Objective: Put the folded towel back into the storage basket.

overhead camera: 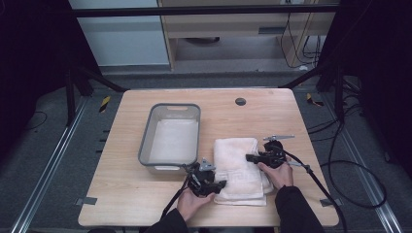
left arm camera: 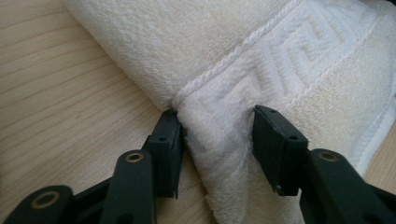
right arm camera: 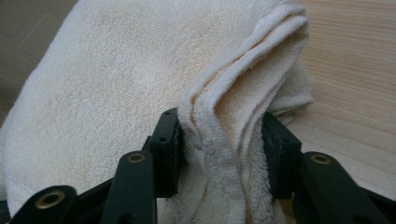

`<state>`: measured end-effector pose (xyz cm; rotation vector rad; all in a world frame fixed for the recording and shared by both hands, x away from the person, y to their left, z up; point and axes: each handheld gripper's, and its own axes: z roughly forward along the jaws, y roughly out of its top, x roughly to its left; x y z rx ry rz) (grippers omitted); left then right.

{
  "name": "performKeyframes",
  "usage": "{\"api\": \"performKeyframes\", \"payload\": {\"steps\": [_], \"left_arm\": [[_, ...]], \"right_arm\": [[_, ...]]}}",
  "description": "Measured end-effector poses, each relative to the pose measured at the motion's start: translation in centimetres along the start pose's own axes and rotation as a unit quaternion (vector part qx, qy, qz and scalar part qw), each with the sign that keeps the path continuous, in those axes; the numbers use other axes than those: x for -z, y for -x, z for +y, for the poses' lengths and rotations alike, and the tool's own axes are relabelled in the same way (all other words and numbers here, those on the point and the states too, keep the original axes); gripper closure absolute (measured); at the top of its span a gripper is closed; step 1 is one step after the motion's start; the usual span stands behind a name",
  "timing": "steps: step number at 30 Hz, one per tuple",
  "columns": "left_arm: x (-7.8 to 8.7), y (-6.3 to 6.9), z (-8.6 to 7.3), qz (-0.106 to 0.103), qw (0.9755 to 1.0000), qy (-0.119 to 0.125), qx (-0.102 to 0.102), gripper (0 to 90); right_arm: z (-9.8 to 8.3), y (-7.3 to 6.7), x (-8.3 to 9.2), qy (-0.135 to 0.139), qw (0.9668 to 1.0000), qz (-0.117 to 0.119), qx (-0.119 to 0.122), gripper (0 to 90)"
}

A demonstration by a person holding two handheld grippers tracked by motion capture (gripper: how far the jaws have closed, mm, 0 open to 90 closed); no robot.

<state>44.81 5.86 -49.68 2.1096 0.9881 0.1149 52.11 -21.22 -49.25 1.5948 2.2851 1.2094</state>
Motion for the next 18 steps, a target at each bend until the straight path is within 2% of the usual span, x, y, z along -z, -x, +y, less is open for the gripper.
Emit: {"api": "performKeyframes", "payload": {"steps": [5, 11, 18], "left_arm": [[0.1, 0.3, 0.1, -0.005, 0.9999, -0.005, -0.009, 63.7], [0.4, 0.3, 0.1, -0.014, 0.9998, -0.008, -0.011, 70.0], [0.7, 0.3, -0.1, -0.018, 0.9998, 0.004, -0.01, 75.1]], "right_arm": [[0.2, 0.0, 0.4, 0.002, 0.9999, 0.01, 0.004, 65.3], [0.4, -0.4, 0.9, 0.009, 0.9998, 0.01, 0.012, 66.4], [0.6, -0.9, 1.9, 0.021, 0.9995, 0.01, 0.019, 66.6]]}}
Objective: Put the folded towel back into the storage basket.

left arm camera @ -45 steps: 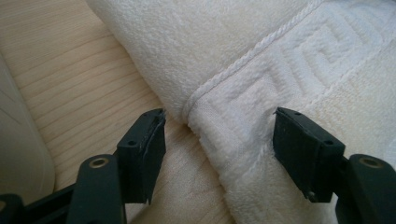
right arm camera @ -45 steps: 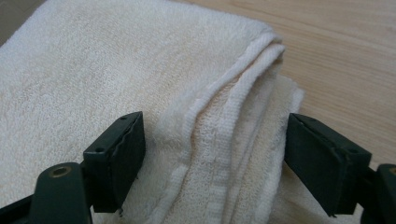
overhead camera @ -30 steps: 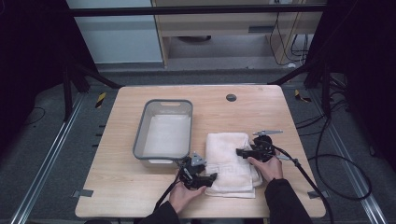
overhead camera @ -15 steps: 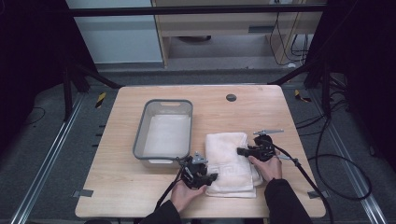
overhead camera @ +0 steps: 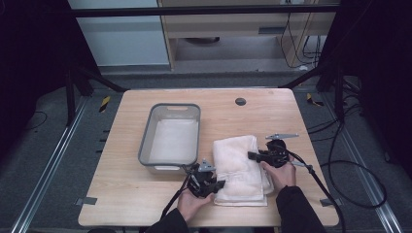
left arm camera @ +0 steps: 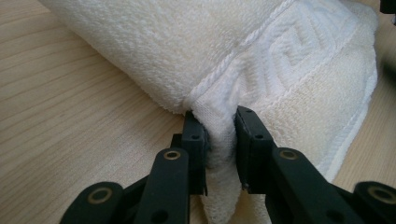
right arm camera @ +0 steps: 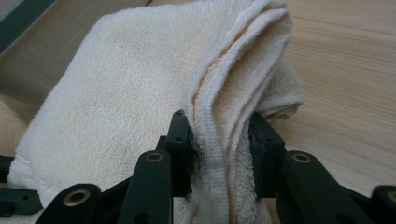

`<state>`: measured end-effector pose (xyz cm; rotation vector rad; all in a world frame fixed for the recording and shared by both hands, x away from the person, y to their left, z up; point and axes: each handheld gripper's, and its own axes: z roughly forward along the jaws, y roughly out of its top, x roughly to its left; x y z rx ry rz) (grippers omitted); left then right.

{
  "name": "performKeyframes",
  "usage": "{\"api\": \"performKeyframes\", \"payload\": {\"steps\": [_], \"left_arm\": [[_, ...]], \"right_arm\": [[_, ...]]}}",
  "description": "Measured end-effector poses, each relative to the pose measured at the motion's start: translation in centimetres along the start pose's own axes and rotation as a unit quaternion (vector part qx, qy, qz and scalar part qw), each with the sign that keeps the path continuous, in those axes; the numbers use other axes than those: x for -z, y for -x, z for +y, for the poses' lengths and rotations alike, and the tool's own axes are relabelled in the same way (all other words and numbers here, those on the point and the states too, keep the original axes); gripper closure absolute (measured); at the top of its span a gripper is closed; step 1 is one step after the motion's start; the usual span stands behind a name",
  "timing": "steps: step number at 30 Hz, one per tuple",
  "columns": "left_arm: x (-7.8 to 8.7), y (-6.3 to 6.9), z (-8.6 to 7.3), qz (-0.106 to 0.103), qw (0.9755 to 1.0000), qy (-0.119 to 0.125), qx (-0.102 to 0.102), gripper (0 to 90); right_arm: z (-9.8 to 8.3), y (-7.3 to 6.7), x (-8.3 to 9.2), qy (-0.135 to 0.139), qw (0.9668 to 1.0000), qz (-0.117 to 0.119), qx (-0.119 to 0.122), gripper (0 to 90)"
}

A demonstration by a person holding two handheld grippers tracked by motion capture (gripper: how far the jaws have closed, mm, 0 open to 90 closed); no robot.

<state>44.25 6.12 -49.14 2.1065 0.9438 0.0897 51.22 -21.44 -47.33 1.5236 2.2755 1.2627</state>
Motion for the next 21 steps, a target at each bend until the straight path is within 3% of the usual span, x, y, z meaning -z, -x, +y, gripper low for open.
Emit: {"api": "performKeyframes", "payload": {"steps": [14, 21], "left_arm": [[2.3, 0.3, 0.8, -0.003, 0.9993, 0.036, -0.004, 76.6], [3.5, 0.8, 1.4, -0.003, 0.9983, 0.055, -0.017, 76.8]], "right_arm": [[0.9, -1.1, 1.9, 0.032, 0.9994, 0.005, 0.011, 66.7], [1.6, -1.9, 3.3, 0.055, 0.9983, 0.005, 0.018, 66.7]]}}
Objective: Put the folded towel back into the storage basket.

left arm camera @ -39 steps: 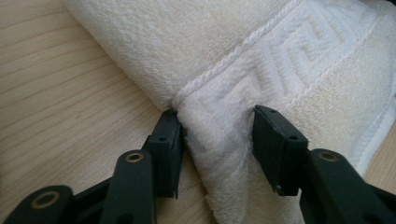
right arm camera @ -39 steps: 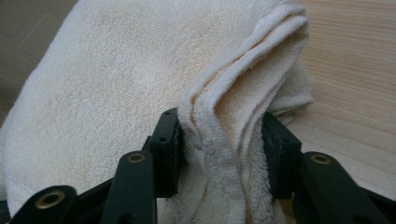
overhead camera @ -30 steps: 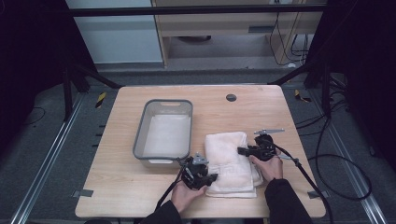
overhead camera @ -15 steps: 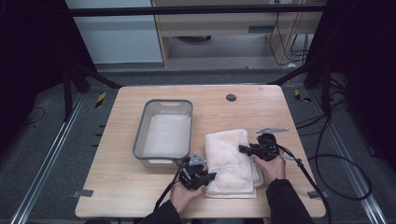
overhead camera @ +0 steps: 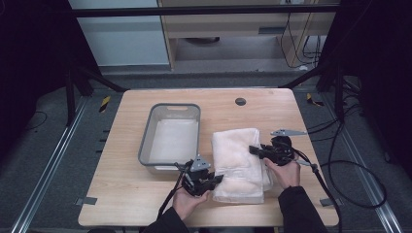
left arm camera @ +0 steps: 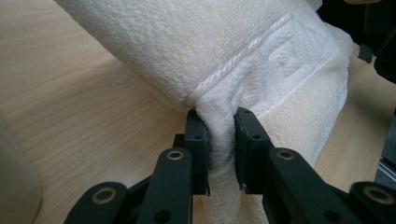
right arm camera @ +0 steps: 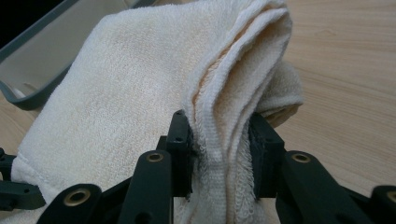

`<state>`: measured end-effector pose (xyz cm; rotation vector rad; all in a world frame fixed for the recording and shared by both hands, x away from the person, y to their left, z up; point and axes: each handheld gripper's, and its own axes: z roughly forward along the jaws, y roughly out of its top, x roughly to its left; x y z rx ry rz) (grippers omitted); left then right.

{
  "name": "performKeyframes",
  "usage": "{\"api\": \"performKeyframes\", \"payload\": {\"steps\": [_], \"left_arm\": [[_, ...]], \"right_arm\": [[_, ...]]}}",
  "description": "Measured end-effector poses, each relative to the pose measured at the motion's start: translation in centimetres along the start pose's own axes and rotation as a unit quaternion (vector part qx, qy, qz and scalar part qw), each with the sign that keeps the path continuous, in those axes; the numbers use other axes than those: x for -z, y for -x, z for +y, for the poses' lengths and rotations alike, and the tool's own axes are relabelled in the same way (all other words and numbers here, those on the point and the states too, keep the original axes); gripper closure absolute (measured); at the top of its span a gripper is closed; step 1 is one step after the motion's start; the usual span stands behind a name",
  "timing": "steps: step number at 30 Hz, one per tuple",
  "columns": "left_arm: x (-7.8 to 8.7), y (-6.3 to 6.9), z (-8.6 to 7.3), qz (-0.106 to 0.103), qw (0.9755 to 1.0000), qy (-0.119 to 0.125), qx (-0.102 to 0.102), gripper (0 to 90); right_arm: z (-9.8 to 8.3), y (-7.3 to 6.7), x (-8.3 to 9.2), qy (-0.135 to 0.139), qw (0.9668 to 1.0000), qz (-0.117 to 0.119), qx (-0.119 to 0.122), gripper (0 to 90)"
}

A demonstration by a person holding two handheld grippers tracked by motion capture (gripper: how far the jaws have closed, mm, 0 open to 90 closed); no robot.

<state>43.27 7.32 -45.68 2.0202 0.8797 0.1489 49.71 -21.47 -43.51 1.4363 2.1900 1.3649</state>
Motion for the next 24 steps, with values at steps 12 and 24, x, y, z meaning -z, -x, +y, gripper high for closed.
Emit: {"api": "performKeyframes", "payload": {"steps": [12, 24], "left_arm": [[1.8, 0.2, 1.1, 0.006, 0.9996, 0.028, -0.005, 77.1], [3.3, 0.4, 2.0, 0.012, 0.9985, 0.052, -0.012, 77.2]], "right_arm": [[0.8, -0.8, 1.3, 0.033, 0.9995, 0.005, 0.001, 66.6], [1.8, -2.0, 2.4, 0.061, 0.9981, 0.002, 0.011, 66.7]]}}
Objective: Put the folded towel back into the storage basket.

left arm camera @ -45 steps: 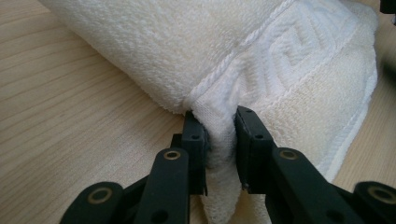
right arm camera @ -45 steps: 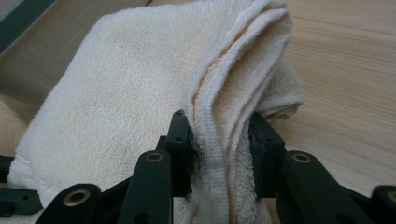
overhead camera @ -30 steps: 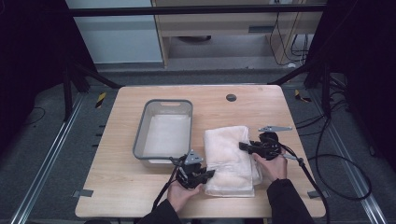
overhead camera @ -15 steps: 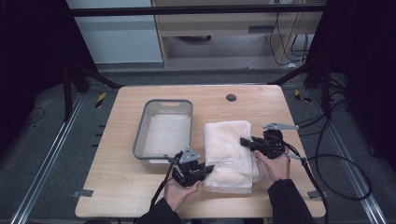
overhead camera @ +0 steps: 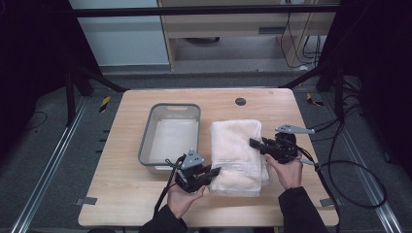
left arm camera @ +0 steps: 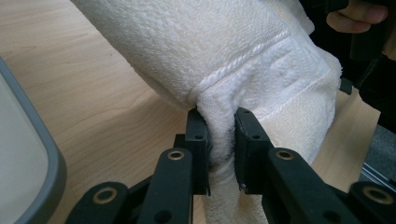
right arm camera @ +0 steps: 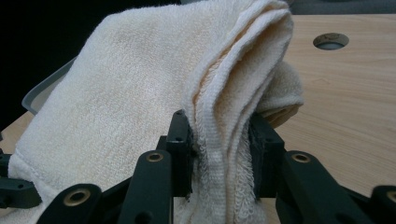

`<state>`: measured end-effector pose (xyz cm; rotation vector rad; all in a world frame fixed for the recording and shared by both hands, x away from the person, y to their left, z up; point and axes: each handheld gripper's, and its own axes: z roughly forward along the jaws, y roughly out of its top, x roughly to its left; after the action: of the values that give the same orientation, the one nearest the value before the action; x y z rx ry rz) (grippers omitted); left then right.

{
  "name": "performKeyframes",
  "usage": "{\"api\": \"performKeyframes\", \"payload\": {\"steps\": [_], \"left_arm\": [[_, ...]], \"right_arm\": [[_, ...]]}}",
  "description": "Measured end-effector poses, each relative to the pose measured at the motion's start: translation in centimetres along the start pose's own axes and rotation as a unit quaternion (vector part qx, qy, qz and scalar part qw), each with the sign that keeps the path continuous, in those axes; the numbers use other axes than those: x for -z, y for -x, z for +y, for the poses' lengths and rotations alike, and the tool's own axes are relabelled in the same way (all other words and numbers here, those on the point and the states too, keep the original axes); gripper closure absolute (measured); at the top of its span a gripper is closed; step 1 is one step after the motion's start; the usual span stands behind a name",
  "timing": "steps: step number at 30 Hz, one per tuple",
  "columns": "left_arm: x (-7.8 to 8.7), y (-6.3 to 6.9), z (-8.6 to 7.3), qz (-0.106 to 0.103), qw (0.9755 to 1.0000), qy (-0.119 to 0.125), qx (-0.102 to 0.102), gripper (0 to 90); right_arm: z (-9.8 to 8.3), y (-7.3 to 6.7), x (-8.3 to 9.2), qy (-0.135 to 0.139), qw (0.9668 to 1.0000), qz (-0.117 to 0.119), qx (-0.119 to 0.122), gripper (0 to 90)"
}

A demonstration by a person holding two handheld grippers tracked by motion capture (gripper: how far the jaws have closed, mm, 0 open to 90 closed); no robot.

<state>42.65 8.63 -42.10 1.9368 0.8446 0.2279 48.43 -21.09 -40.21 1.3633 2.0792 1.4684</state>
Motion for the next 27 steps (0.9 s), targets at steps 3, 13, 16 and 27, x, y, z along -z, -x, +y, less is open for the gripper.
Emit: {"api": "performKeyframes", "payload": {"steps": [3, 13, 16, 27], "left_arm": [[0.3, 0.0, 0.3, 0.0, 1.0, 0.006, 0.001, 77.2], [1.9, -0.1, 1.5, 0.004, 0.9996, 0.027, -0.003, 77.2], [2.3, -0.2, 1.8, 0.007, 0.9994, 0.033, -0.006, 77.2], [4.2, -1.4, 2.8, 0.02, 0.9981, 0.058, -0.004, 77.4]], "right_arm": [[0.3, -0.3, 0.2, 0.008, 1.0, 0.001, 0.002, 66.7], [1.4, -1.2, 0.5, 0.028, 0.9996, 0.001, 0.007, 66.8], [1.9, -1.6, 0.6, 0.037, 0.9993, 0.001, 0.011, 66.8], [3.9, -3.2, -0.1, 0.054, 0.9983, 0.003, 0.019, 66.9]]}}
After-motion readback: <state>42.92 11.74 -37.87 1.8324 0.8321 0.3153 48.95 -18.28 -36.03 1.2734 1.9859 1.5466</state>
